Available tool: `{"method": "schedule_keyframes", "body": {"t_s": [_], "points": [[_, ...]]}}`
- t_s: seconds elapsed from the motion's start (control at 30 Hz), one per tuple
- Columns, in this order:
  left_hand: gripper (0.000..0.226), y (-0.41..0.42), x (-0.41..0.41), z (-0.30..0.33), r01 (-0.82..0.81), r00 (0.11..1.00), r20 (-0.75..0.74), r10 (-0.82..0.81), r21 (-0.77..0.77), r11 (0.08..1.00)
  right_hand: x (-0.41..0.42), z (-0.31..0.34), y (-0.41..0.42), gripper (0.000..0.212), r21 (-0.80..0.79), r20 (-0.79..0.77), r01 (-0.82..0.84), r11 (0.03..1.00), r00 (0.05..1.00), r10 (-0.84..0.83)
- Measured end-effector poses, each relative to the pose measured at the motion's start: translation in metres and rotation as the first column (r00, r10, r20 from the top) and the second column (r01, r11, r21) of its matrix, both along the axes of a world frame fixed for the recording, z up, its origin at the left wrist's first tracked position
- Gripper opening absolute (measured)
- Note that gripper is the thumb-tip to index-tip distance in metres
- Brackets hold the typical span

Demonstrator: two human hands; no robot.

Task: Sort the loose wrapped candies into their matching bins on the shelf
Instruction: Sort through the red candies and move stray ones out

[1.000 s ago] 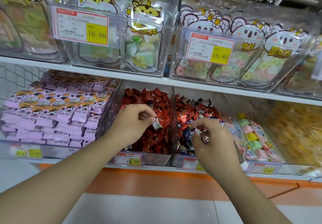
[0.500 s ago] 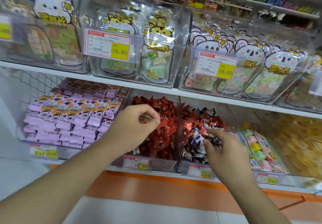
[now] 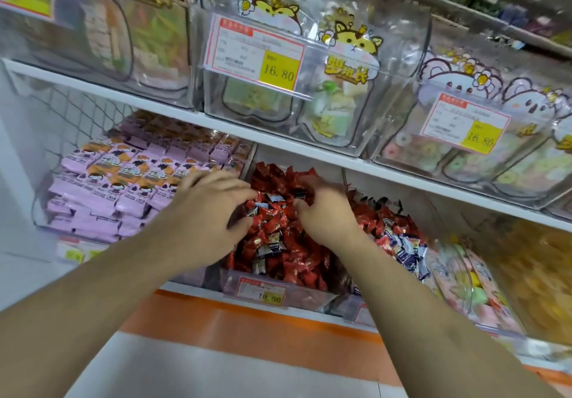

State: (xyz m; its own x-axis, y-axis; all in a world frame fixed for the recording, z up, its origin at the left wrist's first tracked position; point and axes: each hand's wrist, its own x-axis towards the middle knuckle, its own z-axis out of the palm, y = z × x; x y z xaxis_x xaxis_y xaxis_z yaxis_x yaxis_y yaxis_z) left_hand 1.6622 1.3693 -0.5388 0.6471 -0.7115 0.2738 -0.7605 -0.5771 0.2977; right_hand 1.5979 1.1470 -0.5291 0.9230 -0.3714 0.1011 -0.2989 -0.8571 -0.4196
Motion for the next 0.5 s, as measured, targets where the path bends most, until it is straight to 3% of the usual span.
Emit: {"method": "schedule_keyframes", "body": {"t_s": [0.1, 0.3, 0.5], "points": [[0.048, -0.001, 0.001, 0.001, -0.008, 1.000, -0.020, 0.008, -0.028, 1.000, 0.022, -0.022, -0.007, 0.052, -0.004, -0.070, 0.047, 0.999, 0.996, -0.047], [0.044, -0.001, 0.001, 0.001, -0.003, 1.000, -0.022, 0.001, -0.064, 0.998, 0.022, -0.039, -0.003, 0.033, 0.016, 0.065, 0.166, 0.986, 0.984, -0.167], [0.042, 0.000, -0.004, 0.003, 0.008, 1.000, -0.006, -0.008, -0.107, 0.994, -0.009, -0.014, 0.016, 0.029, 0.148, 0.184, 0.068, 0.987, 0.978, -0.095]]}}
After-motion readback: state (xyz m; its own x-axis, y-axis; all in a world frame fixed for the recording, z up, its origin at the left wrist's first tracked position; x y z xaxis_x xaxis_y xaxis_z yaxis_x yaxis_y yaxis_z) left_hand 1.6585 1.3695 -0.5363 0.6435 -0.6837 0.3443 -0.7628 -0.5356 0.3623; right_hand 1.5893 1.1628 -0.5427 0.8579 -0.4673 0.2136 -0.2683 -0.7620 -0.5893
